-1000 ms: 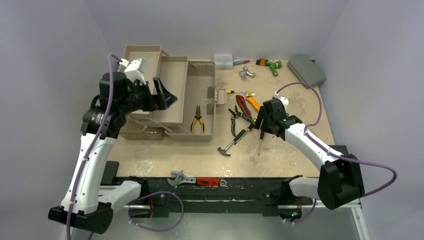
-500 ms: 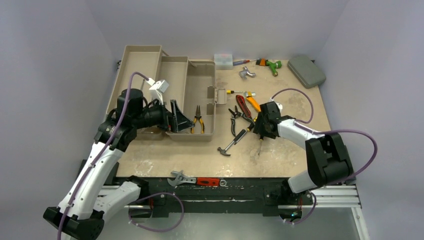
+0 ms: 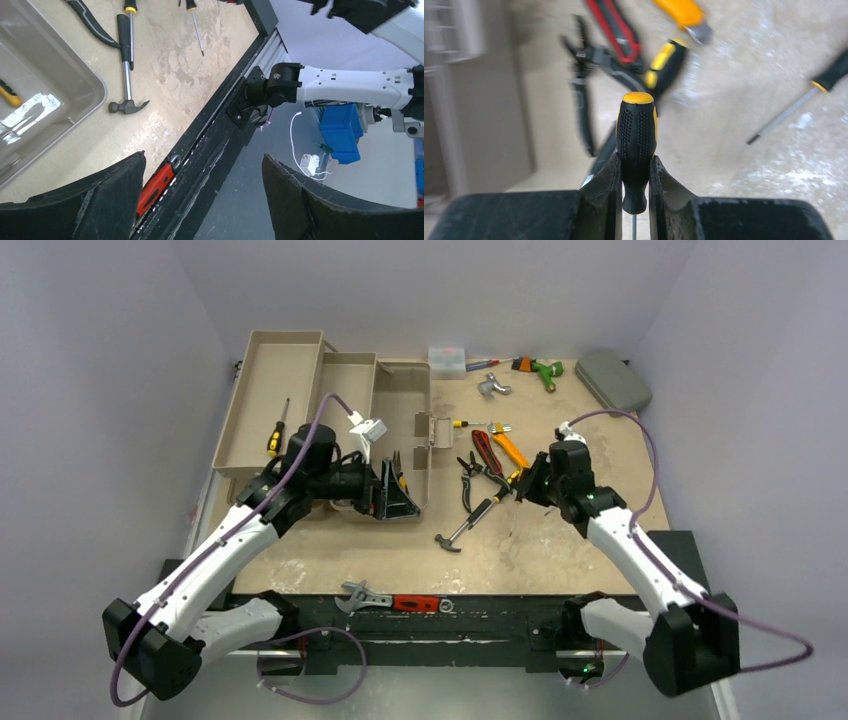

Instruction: Pack the tool kit

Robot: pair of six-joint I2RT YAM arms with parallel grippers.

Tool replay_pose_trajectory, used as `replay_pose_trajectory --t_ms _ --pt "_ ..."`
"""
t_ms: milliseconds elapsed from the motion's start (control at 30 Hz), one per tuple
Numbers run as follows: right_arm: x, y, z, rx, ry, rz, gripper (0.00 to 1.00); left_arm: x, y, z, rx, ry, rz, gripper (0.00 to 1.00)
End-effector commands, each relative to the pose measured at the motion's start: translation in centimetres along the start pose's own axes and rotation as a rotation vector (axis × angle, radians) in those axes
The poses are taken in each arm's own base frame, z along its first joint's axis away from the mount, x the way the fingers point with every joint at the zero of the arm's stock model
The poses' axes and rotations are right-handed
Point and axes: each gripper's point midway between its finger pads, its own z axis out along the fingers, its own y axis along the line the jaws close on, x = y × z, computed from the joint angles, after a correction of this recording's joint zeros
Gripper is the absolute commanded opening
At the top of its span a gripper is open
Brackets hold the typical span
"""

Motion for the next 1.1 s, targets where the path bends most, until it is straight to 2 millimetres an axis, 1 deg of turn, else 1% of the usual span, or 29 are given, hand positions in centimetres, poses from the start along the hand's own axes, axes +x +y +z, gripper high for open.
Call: replay_pose_trajectory --t_ms 0,100,200,300,400,533,567,600,733,800,900,967,1067 --pt "-2.3 5.6 -5.0 -0.322 -0.083 -0.037 0.0 -1.4 -1.0 2.0 0.066 -0.055 0.0 0.82" --pt "-3.3 8.5 -8.1 -0.488 -0.12 -0.026 0.0 -1.3 -1.8 3.2 0.095 -0.048 -0.01 0.8" --pt "-4.0 11.1 -10.8 -0.652 -0.142 -0.005 0.0 -1.8 -2.6 4.0 0.099 -0.063 -0.009 0.8" --pt "-4.0 13.9 -13.6 -0.858 -0.136 -0.031 0.0 -2.8 -3.0 4.4 0.109 -0.109 -0.032 0.8" --pt "-3.8 15.5 -15.7 -1.001 -0.143 -0.088 0.0 -4.4 -3.7 4.5 0.133 -0.172 -0.058 0.79" --pt "-3.2 16.6 -17.2 -1.12 -0.127 -0.161 0.0 -6.1 -4.2 5.0 0.139 -0.213 -0.134 0.79" --pt "-3.0 16.8 -17.7 -1.154 -0.127 -0.172 0.0 -6.9 -4.7 5.2 0.157 -0.237 -0.131 0.79" --pt "-2.9 17.0 -18.1 -1.182 -0.133 -0.183 0.0 -7.2 -4.8 5.5 0.159 -0.239 -0.141 0.78" --pt "-2.6 17.5 -19.3 -1.238 -0.158 -0.222 0.0 -8.3 -5.1 6.6 0.173 -0.255 -0.189 0.71" --pt "-2.4 17.6 -19.3 -1.244 -0.153 -0.233 0.0 -8.9 -5.3 6.8 0.19 -0.274 -0.198 0.69" --pt "-2.1 17.7 -19.2 -1.248 -0.134 -0.242 0.0 -9.7 -5.9 7.0 0.202 -0.302 -0.182 0.69" --pt "-1.9 17.7 -19.2 -1.251 -0.129 -0.246 0.0 -10.0 -6.2 7.3 0.201 -0.305 -0.171 0.69" --pt "-1.8 17.7 -19.3 -1.254 -0.126 -0.249 0.0 -10.3 -7.0 8.0 0.228 -0.299 -0.155 0.68"
